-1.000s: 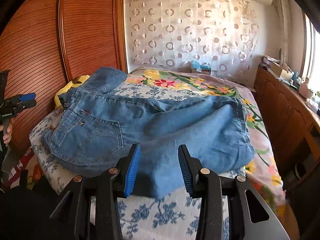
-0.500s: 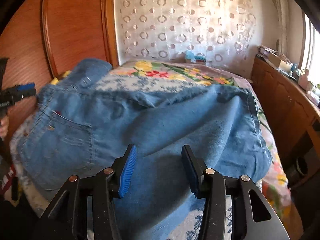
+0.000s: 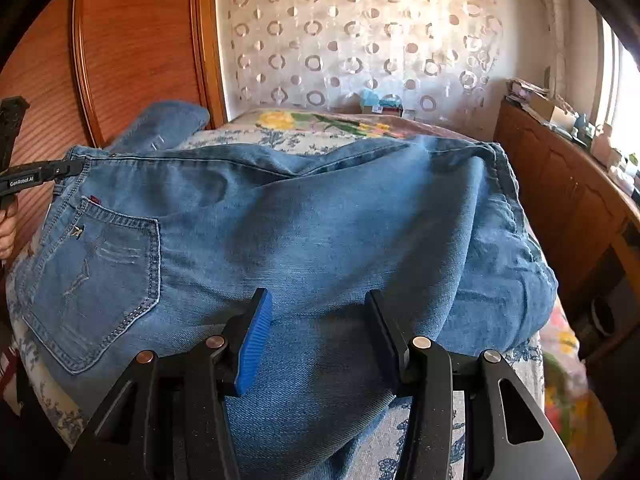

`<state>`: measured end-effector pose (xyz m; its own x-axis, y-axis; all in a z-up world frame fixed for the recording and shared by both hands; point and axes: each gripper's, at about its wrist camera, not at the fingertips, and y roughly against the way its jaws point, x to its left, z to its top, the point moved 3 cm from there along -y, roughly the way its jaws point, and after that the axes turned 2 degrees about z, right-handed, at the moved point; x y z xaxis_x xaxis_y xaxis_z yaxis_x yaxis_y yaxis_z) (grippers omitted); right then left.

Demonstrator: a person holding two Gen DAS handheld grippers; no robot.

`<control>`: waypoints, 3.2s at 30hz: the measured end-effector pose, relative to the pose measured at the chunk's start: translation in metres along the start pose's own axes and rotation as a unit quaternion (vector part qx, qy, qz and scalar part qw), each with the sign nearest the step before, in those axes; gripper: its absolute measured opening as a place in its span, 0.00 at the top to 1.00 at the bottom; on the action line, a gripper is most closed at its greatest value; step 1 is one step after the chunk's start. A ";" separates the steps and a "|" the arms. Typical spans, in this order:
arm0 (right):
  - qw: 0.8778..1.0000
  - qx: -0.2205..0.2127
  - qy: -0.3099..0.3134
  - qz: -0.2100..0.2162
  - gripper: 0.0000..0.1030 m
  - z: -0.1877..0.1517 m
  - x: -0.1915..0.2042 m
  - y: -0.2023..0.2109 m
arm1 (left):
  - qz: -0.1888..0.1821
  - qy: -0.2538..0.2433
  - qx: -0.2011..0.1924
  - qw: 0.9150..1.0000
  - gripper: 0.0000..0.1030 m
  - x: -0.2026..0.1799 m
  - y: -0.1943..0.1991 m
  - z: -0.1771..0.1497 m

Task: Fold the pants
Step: 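Fold the jeans leg over with both grippers and release onto the bed, then grasp the jeans leg hem with the right gripper and lift it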

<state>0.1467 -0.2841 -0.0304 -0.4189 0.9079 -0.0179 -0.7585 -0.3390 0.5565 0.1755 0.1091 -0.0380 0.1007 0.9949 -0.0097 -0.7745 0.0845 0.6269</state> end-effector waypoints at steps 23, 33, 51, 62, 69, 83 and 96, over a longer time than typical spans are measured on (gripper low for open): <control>0.997 -0.024 -0.049 -0.059 0.48 -0.011 -0.035 0.027 | -0.010 -0.005 -0.042 0.999 0.21 -0.031 0.048 0.005; 0.993 -0.002 -0.081 -0.086 0.48 -0.005 -0.053 0.012 | -0.080 -0.039 -0.024 0.996 0.21 -0.107 0.032 -0.010; 0.984 0.057 -0.159 -0.066 0.48 0.020 -0.090 -0.020 | -0.100 -0.058 0.009 0.993 0.21 -0.146 0.022 -0.032; 0.986 0.054 -0.157 -0.016 0.91 0.024 -0.095 -0.010 | -0.097 -0.064 0.020 0.993 0.21 -0.149 0.017 -0.039; 0.982 -0.028 -0.176 -0.067 0.93 0.039 -0.117 0.044 | -0.093 -0.065 0.019 0.993 0.21 -0.148 0.020 -0.039; 0.995 -0.060 -0.077 -0.005 0.93 0.074 -0.040 0.077 | -0.074 -0.050 -0.010 0.996 0.21 -0.130 0.050 -0.028; 0.986 -0.082 0.049 0.134 0.93 0.110 0.097 0.084 | -0.036 -0.023 -0.032 0.999 0.21 -0.081 0.082 -0.030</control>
<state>0.0976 -0.1969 0.1058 -0.6548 0.7554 0.0270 -0.6821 -0.6058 0.4096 0.0852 0.0368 -0.0093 0.1848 0.9826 -0.0174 -0.8027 0.1611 0.5743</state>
